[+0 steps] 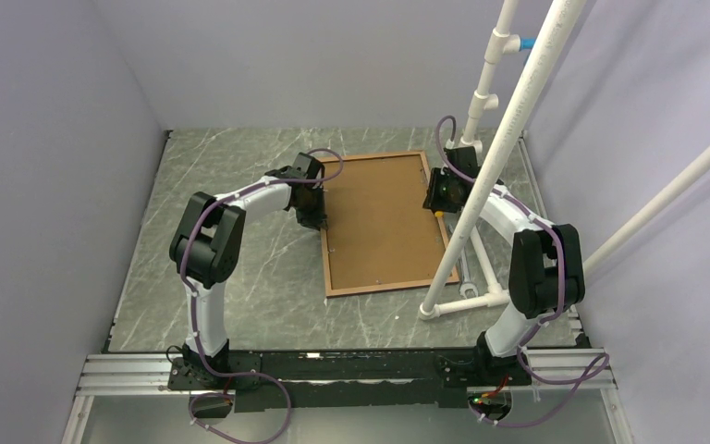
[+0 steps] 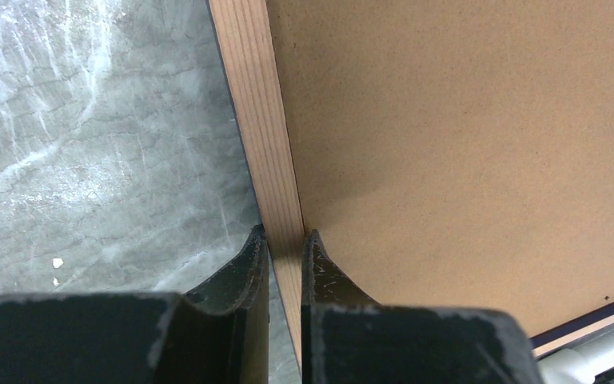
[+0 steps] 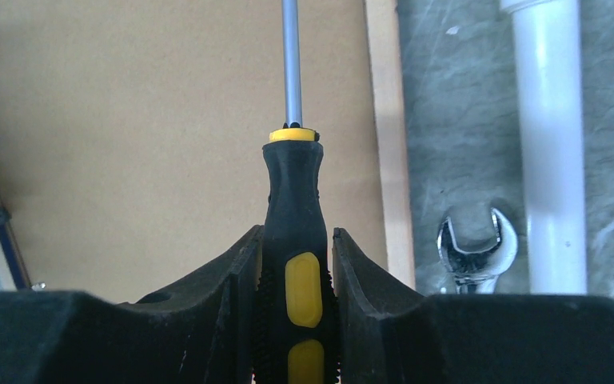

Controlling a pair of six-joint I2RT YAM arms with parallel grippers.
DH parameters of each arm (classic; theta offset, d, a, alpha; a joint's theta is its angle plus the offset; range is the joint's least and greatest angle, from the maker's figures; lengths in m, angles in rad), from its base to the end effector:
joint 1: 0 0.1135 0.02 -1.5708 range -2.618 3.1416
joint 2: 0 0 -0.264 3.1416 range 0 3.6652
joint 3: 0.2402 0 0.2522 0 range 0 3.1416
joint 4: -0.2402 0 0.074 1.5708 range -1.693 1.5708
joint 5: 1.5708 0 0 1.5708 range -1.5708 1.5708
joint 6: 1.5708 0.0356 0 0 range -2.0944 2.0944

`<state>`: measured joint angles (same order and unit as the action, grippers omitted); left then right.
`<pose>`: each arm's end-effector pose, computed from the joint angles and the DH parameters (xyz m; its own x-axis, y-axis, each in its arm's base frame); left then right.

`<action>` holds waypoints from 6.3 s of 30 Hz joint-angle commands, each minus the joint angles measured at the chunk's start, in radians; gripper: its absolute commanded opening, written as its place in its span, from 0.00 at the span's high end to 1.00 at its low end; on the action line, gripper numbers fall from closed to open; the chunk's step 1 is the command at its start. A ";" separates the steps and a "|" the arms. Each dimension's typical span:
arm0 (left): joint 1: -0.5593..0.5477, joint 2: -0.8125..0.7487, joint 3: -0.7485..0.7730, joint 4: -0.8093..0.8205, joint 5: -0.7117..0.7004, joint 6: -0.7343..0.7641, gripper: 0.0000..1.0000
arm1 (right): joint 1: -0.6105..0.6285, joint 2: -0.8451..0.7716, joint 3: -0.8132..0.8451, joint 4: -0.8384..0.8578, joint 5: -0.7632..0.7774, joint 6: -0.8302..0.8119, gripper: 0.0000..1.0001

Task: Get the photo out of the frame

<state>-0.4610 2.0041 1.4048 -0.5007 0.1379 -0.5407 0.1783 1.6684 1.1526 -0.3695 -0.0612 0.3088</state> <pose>0.3709 -0.1897 0.1671 -0.9399 -0.1024 -0.3258 0.0148 0.9408 -0.3385 0.3517 0.0656 0.2228 -0.7912 0.1657 -0.5887 0.0266 0.9710 0.2375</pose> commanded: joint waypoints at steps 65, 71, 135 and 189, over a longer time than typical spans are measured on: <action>-0.098 -0.714 -0.473 -0.120 -0.127 -0.903 0.17 | 0.009 -0.414 -0.296 0.201 -0.161 0.100 1.00; -0.256 -0.657 -0.489 -0.114 -0.121 -1.224 0.19 | 0.010 -0.429 -0.301 0.198 -0.152 0.098 1.00; -0.019 -0.467 -0.682 -0.119 -0.299 -0.416 0.98 | 0.015 -0.402 -0.306 0.189 -0.122 0.081 1.00; 0.064 -0.123 -0.004 -0.297 -0.132 0.313 0.73 | 0.054 -0.555 -0.443 -0.163 0.113 0.274 1.00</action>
<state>-0.3992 1.8713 1.3109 -0.7349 -0.0723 -0.2058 0.2405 1.1770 0.7300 -0.5014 0.0280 0.5507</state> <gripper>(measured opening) 0.222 0.353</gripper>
